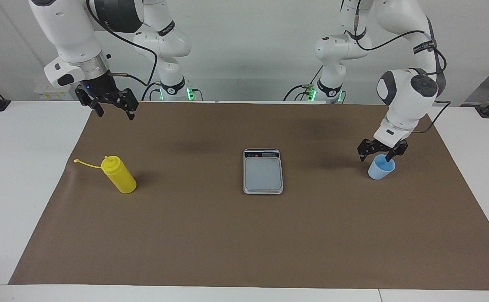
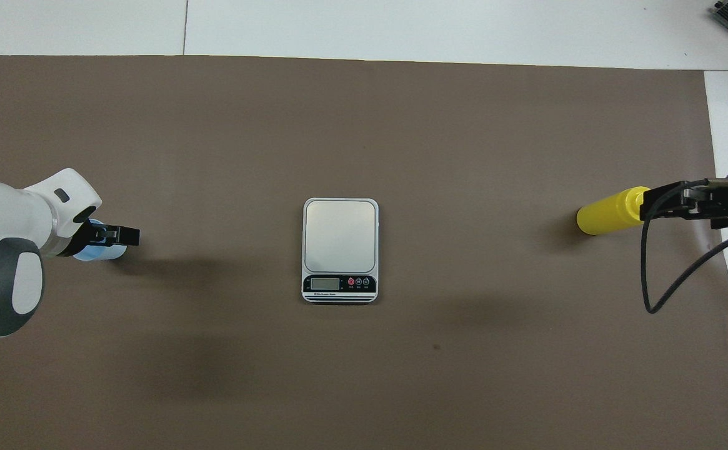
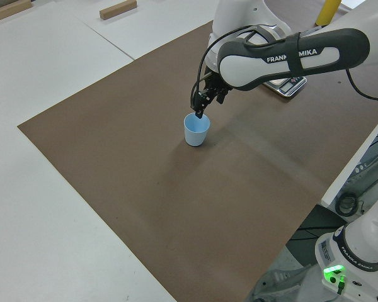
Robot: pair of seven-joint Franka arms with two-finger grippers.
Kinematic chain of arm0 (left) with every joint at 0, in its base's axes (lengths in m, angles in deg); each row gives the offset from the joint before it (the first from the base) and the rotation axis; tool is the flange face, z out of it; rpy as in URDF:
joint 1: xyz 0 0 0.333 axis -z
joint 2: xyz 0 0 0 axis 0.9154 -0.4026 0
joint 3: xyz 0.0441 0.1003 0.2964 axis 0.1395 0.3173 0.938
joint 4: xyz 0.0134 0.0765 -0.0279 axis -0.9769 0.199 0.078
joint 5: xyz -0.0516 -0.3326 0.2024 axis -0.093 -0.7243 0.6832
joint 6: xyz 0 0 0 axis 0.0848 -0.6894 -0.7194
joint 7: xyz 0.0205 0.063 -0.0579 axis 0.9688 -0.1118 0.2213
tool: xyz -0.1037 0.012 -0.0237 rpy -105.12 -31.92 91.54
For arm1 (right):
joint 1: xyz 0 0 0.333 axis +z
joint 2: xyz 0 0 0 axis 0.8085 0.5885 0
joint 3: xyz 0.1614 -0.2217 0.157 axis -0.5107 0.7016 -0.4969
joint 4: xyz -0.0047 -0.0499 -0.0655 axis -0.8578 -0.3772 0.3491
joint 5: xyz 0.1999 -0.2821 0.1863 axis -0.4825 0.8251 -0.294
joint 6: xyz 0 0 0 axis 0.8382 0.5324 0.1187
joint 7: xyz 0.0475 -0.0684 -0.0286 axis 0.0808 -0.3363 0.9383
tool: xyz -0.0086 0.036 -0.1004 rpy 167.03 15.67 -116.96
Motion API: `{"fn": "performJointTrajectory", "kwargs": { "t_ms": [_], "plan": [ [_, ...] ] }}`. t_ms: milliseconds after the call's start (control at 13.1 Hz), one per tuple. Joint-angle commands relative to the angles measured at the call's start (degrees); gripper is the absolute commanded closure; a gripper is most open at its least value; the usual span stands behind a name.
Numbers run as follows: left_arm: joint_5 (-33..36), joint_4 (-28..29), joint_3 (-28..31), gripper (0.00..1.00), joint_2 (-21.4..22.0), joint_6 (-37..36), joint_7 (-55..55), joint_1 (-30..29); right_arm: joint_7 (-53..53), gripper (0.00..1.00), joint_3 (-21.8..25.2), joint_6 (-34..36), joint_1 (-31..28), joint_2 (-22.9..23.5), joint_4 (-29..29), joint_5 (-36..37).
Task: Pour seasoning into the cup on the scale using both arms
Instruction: 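Close the left gripper on the light-blue cup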
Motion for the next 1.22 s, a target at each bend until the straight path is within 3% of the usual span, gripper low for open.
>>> {"fn": "performJointTrajectory", "kwargs": {
  "t_ms": [0, 764, 1146],
  "plan": [
    [0.79, 2.37, -0.27, 0.00, -1.09, 4.14, 0.32, -0.45, 1.17, 0.00, -0.32, -0.31, -0.73, -1.15, -1.20, -1.15],
    [0.79, 3.34, -0.27, 0.02, -1.09, 4.24, -0.30, -0.54, 1.17, 0.00, -0.32, -0.40, -0.73, -1.15, -1.20, -1.15],
    [0.79, 3.69, -0.27, 0.42, -1.18, 4.15, -1.00, -1.59, 1.17, 0.00, -0.32, -0.40, -0.73, -1.15, -1.20, -1.15]
  ]
}}
